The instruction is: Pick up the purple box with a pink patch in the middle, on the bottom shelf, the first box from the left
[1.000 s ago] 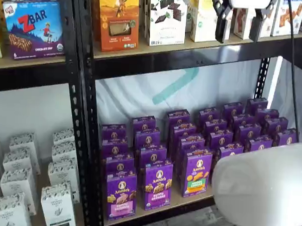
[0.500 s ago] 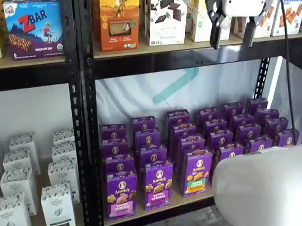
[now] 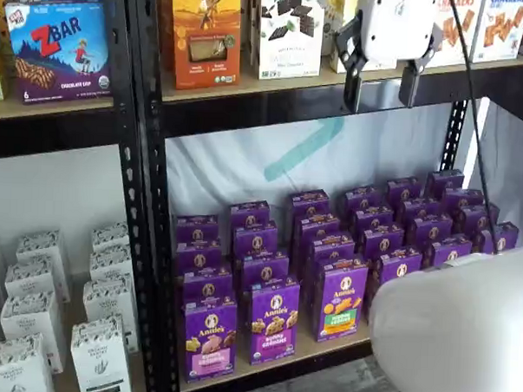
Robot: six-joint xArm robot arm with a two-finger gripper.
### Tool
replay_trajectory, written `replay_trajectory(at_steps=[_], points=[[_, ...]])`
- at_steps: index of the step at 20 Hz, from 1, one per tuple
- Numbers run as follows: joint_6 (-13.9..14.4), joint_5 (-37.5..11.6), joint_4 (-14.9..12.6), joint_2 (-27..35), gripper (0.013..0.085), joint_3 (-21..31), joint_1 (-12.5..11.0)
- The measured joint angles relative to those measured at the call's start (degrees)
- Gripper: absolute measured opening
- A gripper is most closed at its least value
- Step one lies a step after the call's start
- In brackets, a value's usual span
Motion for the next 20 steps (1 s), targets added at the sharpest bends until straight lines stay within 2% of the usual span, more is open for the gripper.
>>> replay_trajectory(at_steps=[3,7,10,14,18,20], points=[[0.6,-2.15,-0.14,0.29,0.085,2.36,0.66],[-0.09,-5.85,1.48,0.07,0.085,5.98,-0.17],[-0.02,-9.58,1.36,-0.21,0.085,8.94,0.11],[1.0,-16.05,0.42,0.1,0.085,13.57,1.37],[3.47,-19.55,-2.28,2.8,0.085,16.29,3.53],[3.99,-23.59,-2.11,3.46,0.085,18.81,4.02]])
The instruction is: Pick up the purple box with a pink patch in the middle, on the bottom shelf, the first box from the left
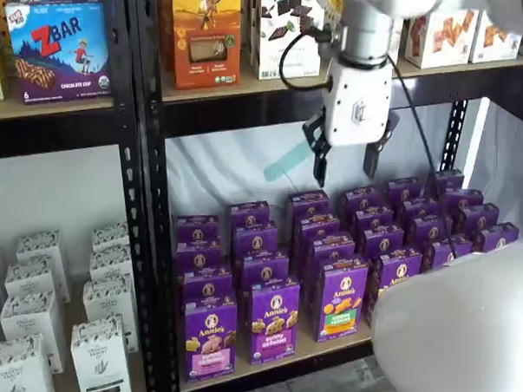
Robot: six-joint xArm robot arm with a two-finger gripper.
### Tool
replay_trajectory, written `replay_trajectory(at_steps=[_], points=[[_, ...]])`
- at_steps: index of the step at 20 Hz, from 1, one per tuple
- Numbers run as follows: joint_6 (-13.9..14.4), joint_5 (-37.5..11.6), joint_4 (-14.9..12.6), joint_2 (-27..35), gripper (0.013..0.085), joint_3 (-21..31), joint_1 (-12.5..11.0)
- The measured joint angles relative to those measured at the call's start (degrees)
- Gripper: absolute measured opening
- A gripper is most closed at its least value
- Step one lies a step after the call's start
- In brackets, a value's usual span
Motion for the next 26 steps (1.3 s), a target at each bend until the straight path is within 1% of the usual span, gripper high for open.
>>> replay_trajectory(at_steps=[3,5,7,8,10,11,13,17,23,24,25,26], points=[[0.78,-4.86,0.6,1.64,0.085,2.78,0.93],[0.63,-8.15,2.1,3.01,0.085,4.58,1.3],[0.87,-10.81,2.77,3.98,0.085,5.94,1.91],[1.15,-11.78,3.16,5.01,0.085,6.35,2.39],[2.6,-12.36,2.46,7.23,0.085,6.42,3.6],[2.62,-13.08,3.12,8.28,0.085,6.63,3.91],[1.78,-16.15,5.18,9.34,0.085,7.91,4.16],[1.14,-20.17,6.89,11.98,0.085,8.89,4.74],[1.67,-24.25,7.17,16.36,0.085,9.0,5.83],[2.02,-24.68,6.88,17.05,0.085,8.89,6.05],[2.85,-25.14,6.02,17.82,0.085,8.76,6.4],[4.71,-25.72,3.94,18.88,0.085,8.55,7.05]])
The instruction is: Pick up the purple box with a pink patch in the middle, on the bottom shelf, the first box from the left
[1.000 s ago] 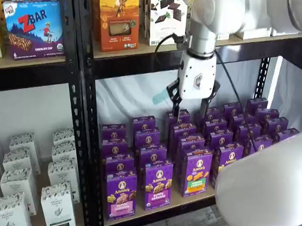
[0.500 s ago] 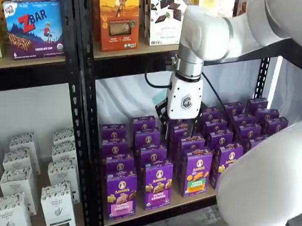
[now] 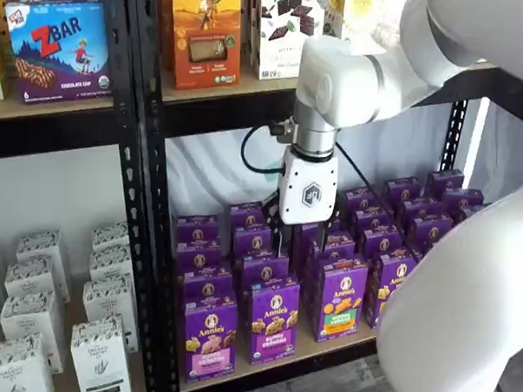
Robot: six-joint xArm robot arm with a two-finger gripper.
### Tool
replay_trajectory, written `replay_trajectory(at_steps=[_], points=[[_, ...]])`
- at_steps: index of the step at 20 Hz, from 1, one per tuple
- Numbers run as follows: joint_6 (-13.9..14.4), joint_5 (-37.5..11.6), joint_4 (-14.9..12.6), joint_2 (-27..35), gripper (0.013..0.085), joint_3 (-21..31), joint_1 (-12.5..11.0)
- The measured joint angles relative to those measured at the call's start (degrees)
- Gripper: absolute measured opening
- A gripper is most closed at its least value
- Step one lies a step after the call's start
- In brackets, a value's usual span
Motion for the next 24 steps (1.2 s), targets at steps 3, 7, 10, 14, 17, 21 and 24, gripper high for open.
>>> replay_trajectory(at_steps=[3,7,10,14,17,21,24], points=[[0.39,-1.98,0.05,2.67,0.085,-0.21,0.52],[0.67,-4.99,0.11,5.43,0.085,-0.1,1.0],[2.25,-4.78,-1.56,8.43,0.085,-1.37,1.43],[3.15,-8.74,-2.37,11.56,0.085,-1.22,1.87],[3.18,-11.07,-2.2,14.3,0.085,-1.49,2.08],[4.26,-14.25,-2.84,18.67,0.085,-2.14,2.77],[3.08,-17.48,-0.8,21.7,0.085,-2.42,3.34]])
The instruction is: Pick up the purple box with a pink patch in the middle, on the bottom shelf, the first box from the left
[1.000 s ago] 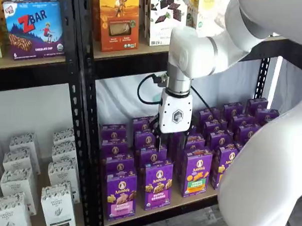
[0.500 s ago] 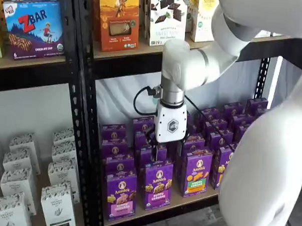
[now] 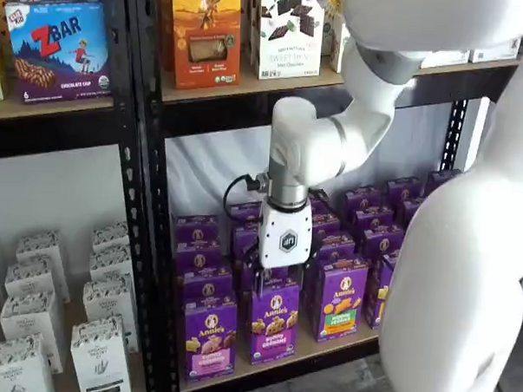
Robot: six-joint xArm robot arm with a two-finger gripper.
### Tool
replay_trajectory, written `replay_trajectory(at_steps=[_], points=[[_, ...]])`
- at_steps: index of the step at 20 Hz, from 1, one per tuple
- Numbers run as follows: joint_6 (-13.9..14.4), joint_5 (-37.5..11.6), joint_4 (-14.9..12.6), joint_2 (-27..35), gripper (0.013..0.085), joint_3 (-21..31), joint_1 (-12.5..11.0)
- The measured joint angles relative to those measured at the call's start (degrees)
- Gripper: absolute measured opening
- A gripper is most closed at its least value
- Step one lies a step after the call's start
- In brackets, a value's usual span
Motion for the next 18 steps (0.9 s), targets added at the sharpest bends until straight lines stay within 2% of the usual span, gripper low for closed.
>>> replay_trajectory(at_steps=[5,10,18], points=[[1.0,-3.43,-0.53,6.1,0.085,-2.18,0.67],[-1.74,-7.62,3.02,12.12,0.085,-5.18,1.25],[0.12,-8.56,1.21,21.1,0.085,-13.27,1.54]])
